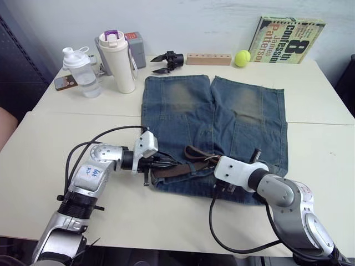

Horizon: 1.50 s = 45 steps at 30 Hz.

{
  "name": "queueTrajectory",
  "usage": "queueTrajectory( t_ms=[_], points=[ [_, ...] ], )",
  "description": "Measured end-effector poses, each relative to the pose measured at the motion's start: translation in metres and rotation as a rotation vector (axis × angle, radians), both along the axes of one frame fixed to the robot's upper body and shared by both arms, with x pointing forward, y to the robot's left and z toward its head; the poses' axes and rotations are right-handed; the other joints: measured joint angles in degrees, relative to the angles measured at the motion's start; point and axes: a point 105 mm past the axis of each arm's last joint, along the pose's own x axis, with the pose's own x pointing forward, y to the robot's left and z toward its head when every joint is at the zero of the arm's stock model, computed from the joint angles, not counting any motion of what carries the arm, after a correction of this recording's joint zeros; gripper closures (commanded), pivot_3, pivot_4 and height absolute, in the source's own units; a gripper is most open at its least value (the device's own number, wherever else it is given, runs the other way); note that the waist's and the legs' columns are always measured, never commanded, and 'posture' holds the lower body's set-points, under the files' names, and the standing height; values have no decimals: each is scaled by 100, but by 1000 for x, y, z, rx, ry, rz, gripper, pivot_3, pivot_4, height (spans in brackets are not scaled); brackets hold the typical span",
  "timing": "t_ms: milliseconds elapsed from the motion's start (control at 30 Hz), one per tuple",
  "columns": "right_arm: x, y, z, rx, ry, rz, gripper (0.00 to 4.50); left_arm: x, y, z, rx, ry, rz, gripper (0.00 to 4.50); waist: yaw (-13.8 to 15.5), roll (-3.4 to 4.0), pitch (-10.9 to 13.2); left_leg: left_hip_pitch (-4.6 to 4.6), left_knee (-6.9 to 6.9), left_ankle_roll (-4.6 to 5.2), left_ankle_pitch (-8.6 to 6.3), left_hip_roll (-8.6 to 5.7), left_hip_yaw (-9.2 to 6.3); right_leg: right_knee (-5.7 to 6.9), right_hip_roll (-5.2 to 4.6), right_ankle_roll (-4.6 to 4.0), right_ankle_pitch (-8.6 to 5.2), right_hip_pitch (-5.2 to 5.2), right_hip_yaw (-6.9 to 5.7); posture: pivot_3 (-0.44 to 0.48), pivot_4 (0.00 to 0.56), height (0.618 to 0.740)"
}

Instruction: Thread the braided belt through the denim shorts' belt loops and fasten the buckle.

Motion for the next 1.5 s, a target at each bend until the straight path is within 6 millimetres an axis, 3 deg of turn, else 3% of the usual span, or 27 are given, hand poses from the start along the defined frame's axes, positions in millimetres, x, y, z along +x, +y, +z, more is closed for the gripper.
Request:
queueTrajectory(
  t_ms=[133, 333, 433, 733, 833, 1200, 1500],
  points=[
    [-6, -5, 0, 15, 4, -21, 4500, -6, -5, -14, 83, -70, -71, 4467, 0, 1, -1, 2, -9, -3, 2, 1, 11, -2, 1, -1, 0, -4, 0, 0, 150, 657],
    [-20, -33, 3, 28, 5, -92, 4500, -16, 1, -20, 177, -174, -180, 4467, 2, 4, -2, 15, -16, -3, 2, 2, 12, -7, 0, -1, 0, 4, 0, 0, 150, 657],
    [-31, -52, -1, 25, 21, -130, 4500, -17, 4, -22, 219, -239, -218, 4467, -8, 5, -3, 90, -60, -3, 1, 1, 22, -27, -3, -1, -1, 49, 10, 0, 150, 657],
    [-75, -134, -27, -90, 32, -288, 4500, -10, 6, -27, 302, -418, -302, 4467, 16, 28, -30, 169, -71, 24, -49, 14, 36, -53, -1, 0, -2, 116, 22, 0, 150, 657],
    [-81, -161, -32, -112, 13, -346, 4500, -8, 6, -27, 303, -434, -311, 4467, 28, 35, -34, 170, -66, 26, -56, 15, 32, -53, 0, 0, -2, 115, 26, 0, 150, 657],
    [-75, -167, -25, -131, -96, -350, 4500, -8, 4, -27, 297, -447, -306, 4467, 88, 55, -45, 167, -64, 27, -57, 17, 27, -52, -3, 1, -3, 111, 29, 0, 150, 657],
    [-54, -142, -38, -155, -126, -300, 4500, -5, 11, -26, 310, -450, -284, 4467, 14, 73, -56, 170, -64, 22, -59, 25, 28, -48, 3, -3, -3, 106, 36, 0, 150, 657]
  ],
)
